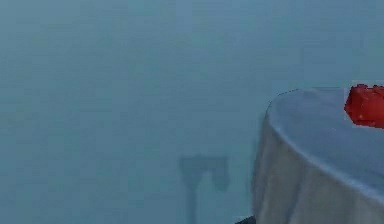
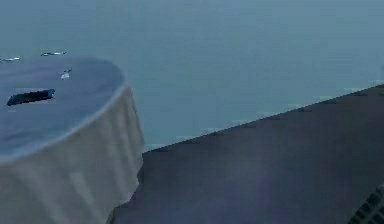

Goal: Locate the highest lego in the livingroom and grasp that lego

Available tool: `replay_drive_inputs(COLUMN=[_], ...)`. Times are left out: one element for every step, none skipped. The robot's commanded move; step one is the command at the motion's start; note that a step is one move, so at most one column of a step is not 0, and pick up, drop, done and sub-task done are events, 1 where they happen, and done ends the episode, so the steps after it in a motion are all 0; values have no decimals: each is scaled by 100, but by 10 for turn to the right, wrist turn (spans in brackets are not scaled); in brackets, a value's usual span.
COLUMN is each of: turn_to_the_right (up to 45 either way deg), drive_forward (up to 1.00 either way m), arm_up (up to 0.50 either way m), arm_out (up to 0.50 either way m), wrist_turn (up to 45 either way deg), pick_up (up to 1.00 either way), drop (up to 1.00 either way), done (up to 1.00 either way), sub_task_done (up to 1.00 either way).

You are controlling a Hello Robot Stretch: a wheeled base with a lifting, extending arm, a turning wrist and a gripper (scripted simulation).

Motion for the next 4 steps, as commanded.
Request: replay_drive_inputs(turn_to_the_right=[450,450,30,0], drive_forward=[0,0,0,70], arm_up=[0,0,0,0], arm_out=[0,0,0,0], wrist_turn=[0,0,0,0], pick_up=[0,0,0,0], drop=[0,0,0,0], done=[0,0,0,0], sub_task_done=[0,0,0,0])
